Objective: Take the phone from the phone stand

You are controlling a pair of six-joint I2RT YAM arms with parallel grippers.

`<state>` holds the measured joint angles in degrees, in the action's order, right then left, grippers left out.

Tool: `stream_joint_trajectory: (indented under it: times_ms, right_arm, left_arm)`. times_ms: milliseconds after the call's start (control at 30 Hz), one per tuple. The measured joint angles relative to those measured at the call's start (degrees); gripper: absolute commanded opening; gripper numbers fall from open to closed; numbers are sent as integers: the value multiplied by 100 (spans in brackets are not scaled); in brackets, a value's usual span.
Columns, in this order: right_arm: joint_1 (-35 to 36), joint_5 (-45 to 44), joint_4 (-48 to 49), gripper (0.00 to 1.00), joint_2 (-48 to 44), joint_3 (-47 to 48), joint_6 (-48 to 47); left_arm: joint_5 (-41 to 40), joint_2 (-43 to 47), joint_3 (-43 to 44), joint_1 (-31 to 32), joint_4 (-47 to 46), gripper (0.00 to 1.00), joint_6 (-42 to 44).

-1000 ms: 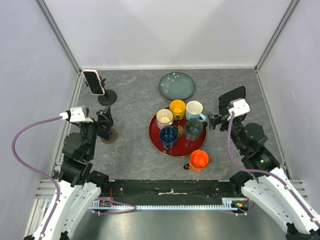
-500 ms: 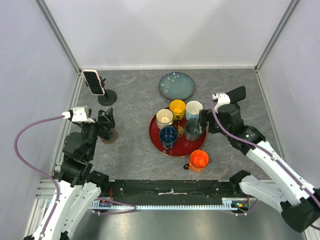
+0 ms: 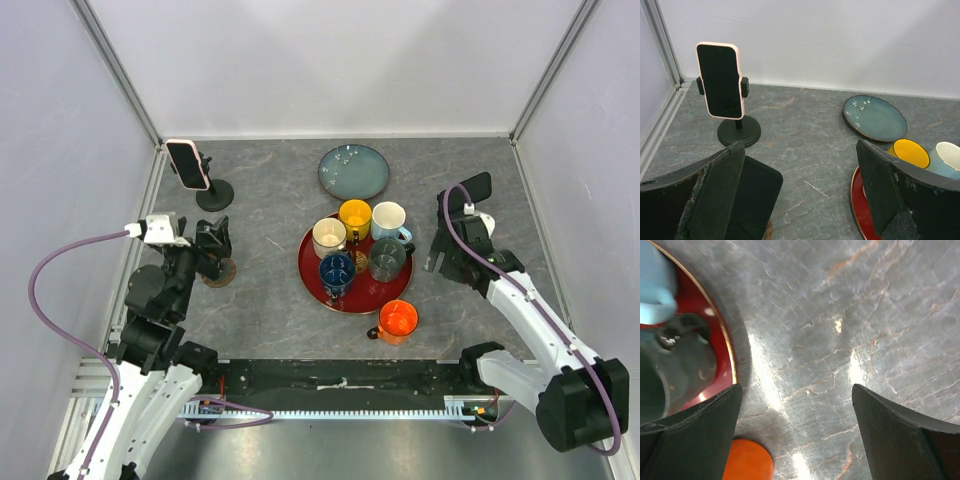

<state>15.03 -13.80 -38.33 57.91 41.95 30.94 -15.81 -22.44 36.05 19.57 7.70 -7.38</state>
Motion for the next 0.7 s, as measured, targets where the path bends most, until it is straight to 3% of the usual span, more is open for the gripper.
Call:
stream_joint_trajectory:
  times_ms: [400,700]
  right_arm:
    - [-37,442,289,98,669,-817,138]
    - [925,396,739,98,1423,-791,195]
  left_arm:
    - [120,46,0,0,81,99,-20]
    - [133,48,0,0,125,99,-20]
